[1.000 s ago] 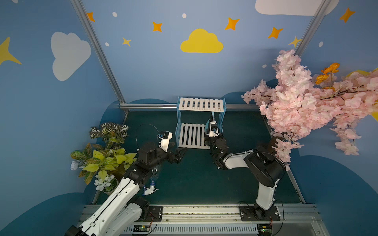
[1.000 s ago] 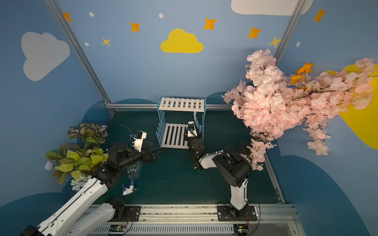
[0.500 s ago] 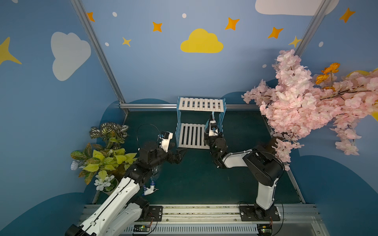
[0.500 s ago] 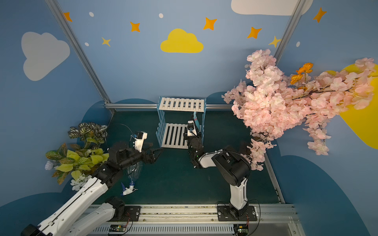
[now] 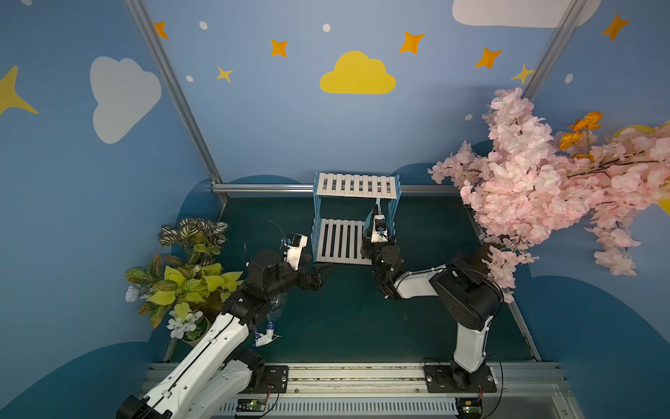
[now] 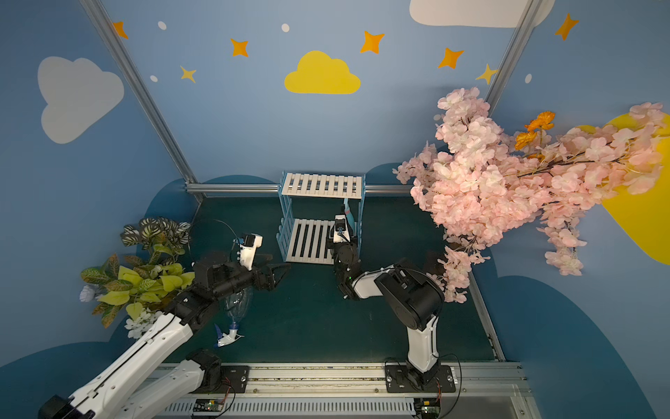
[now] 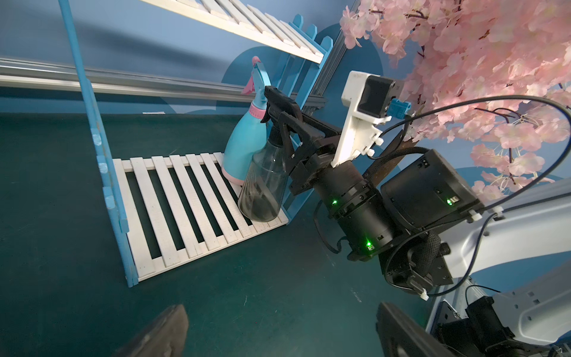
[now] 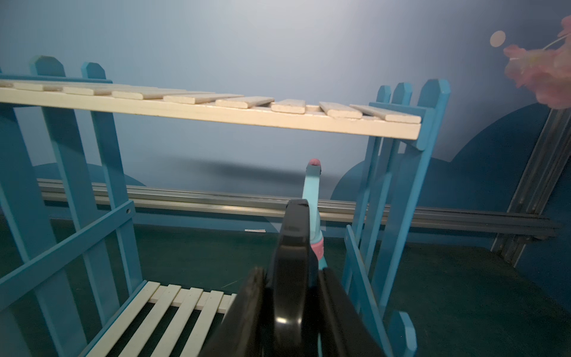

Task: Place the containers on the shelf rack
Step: 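Place the container on the shelf.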

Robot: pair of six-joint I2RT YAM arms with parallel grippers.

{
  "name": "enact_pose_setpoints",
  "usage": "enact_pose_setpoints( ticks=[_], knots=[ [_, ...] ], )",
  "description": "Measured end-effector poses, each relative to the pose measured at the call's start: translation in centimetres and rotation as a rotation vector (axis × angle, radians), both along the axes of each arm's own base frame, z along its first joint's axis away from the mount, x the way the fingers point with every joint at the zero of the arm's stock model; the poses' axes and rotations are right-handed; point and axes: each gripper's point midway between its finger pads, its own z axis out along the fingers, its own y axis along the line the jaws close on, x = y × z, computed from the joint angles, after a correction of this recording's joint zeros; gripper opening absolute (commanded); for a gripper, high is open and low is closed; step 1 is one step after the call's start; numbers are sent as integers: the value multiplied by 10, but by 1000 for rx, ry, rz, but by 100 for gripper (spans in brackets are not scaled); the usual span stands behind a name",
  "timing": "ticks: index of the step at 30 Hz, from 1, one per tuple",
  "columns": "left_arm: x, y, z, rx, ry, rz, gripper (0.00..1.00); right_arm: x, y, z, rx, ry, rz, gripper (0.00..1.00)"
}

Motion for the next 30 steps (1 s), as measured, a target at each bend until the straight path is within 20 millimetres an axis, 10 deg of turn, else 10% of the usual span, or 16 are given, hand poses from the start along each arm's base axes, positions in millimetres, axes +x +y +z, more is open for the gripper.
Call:
enact_pose_setpoints(
  ticks=[30],
  knots=[
    [-3, -2, -15, 12, 24, -12, 99, -7, -1, -6, -10, 14, -33, 75]
  ],
)
